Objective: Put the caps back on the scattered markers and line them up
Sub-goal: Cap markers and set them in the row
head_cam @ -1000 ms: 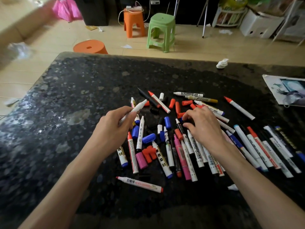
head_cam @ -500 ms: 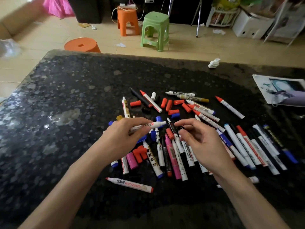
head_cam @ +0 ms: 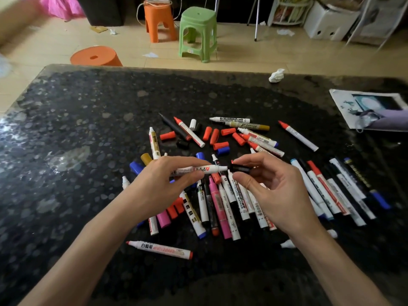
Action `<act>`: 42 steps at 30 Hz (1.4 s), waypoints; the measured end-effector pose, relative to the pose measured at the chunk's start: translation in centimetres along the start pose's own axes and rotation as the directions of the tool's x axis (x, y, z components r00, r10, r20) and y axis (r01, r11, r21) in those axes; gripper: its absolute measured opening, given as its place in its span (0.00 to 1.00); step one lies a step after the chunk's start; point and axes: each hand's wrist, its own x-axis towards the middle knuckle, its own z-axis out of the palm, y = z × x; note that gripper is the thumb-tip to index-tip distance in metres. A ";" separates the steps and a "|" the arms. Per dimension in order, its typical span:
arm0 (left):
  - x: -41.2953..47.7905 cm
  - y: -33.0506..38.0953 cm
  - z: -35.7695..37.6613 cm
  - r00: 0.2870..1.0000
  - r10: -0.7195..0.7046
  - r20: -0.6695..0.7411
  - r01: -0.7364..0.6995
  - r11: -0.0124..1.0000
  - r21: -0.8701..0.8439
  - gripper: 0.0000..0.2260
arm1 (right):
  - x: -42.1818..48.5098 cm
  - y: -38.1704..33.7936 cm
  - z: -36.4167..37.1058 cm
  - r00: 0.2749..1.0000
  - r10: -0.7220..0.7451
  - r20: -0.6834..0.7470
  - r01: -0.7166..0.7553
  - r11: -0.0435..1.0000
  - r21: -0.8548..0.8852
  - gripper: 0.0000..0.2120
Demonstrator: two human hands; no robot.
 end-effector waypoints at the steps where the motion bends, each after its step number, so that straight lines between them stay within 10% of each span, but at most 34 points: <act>1: 0.1 0.1 0.1 1.000 0.011 0.001 -0.011 1.000 0.002 0.12 | -0.1 0.1 -0.1 1.000 0.000 0.006 0.000 1.000 -0.008 0.12; 42: 0.5 1.8 2.4 0.970 0.160 -0.182 -0.097 0.945 0.312 0.17 | -0.8 0.9 0.8 0.990 -0.140 -0.029 0.134 0.978 -0.159 0.12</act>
